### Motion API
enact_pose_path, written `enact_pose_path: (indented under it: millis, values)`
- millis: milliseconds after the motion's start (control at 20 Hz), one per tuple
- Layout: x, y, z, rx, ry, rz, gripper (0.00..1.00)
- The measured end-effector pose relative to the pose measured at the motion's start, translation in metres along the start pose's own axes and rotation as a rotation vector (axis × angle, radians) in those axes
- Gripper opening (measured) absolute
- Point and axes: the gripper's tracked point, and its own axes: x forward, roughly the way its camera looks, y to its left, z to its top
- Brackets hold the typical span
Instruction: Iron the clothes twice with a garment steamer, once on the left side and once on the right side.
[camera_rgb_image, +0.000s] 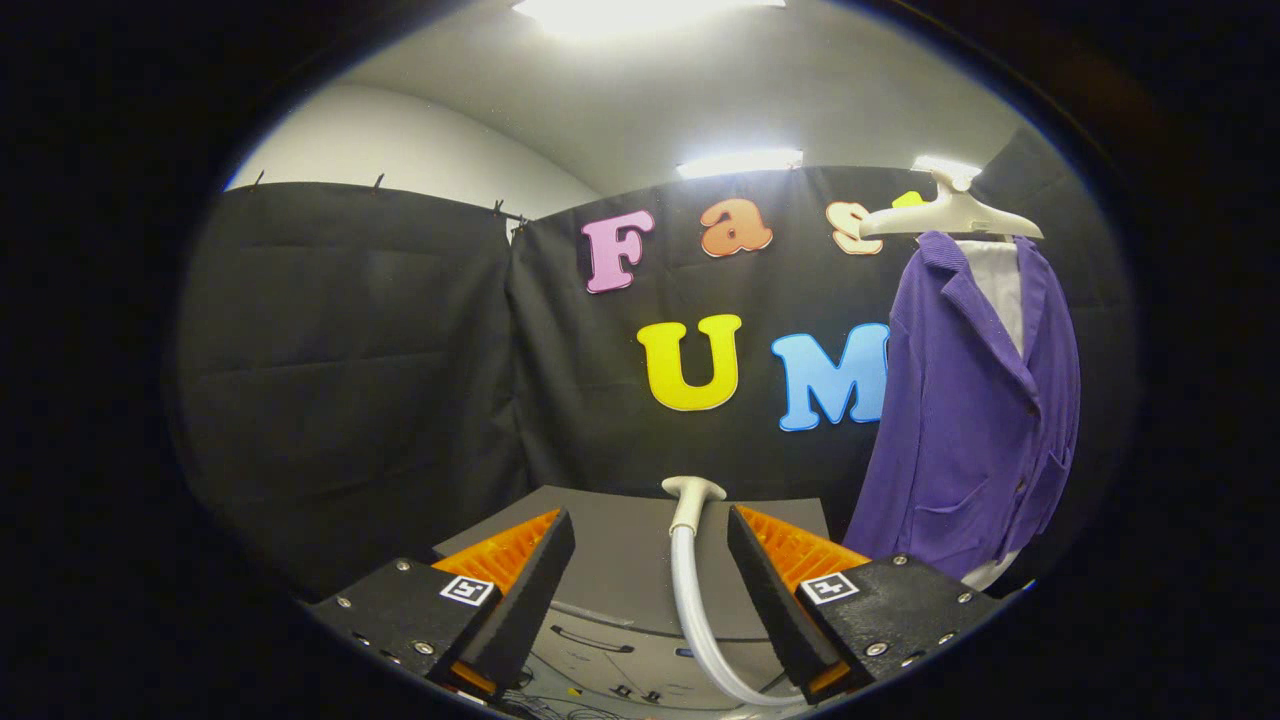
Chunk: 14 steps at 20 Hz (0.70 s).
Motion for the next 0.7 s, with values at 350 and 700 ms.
enact_pose_path:
  millis: [350,700]
  values:
    - [0.134,-0.005,-0.018,0.114,0.137,-0.115,0.95]
    - [0.221,-0.025,-0.074,0.168,0.354,-0.197,0.95]
